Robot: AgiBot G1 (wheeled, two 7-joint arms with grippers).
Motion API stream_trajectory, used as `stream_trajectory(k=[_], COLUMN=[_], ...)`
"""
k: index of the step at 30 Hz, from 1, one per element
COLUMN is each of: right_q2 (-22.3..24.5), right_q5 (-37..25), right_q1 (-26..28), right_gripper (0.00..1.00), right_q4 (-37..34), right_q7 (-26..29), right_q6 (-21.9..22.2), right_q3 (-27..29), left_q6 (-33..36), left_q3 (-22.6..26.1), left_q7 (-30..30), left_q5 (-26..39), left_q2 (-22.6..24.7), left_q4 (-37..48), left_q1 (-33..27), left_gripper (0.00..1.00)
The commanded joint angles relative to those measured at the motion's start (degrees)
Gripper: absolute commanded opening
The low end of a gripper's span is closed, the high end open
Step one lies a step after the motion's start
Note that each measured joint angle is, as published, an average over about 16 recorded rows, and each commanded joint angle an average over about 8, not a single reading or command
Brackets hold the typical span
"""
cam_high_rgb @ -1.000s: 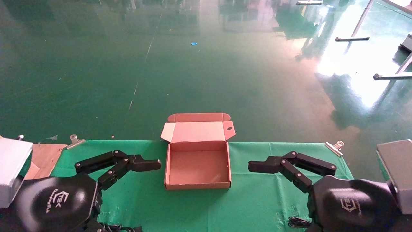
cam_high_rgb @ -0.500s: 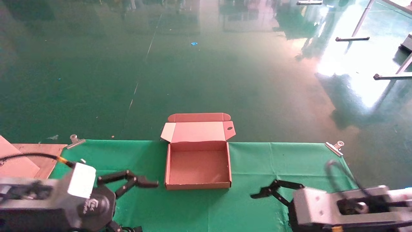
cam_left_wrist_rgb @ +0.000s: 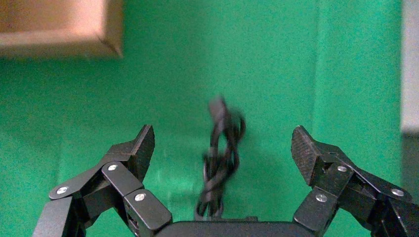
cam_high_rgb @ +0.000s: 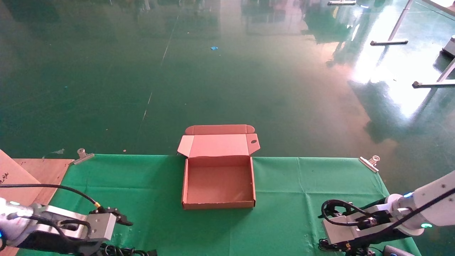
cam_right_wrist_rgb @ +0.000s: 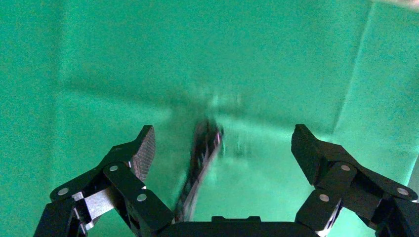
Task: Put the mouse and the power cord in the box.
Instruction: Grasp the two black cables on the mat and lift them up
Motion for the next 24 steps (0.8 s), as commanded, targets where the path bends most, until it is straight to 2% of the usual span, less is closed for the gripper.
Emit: stream_trajectory(k=[1, 11, 24], right_q2=[-1.5, -6.96, -10.16], right_q5=[-2.72, -5.04, -3.97], right_q1=[0.82, 2.14, 4.4], right_gripper=[1.0, 1.0, 1.0], right_q4=[-3.63, -21.84, -35.17], right_q7=[-1.73, -11.84, -20.58], right_q6=[1.7, 8.59, 13.88], right_q3=[-1.16, -2.46, -1.62], left_q6=[-1.28, -7.31, -11.9], left_q3=[1.65, 3.67, 4.7], left_q7=[2.55, 9.08, 13.91], left_q5=[3.3, 6.87, 8.73], left_q2=[1.71, 8.06, 11.5], left_q4=[3.43, 16.16, 24.26], left_q1=[-1.38, -2.37, -4.09], left_gripper=[1.0, 1.0, 1.0])
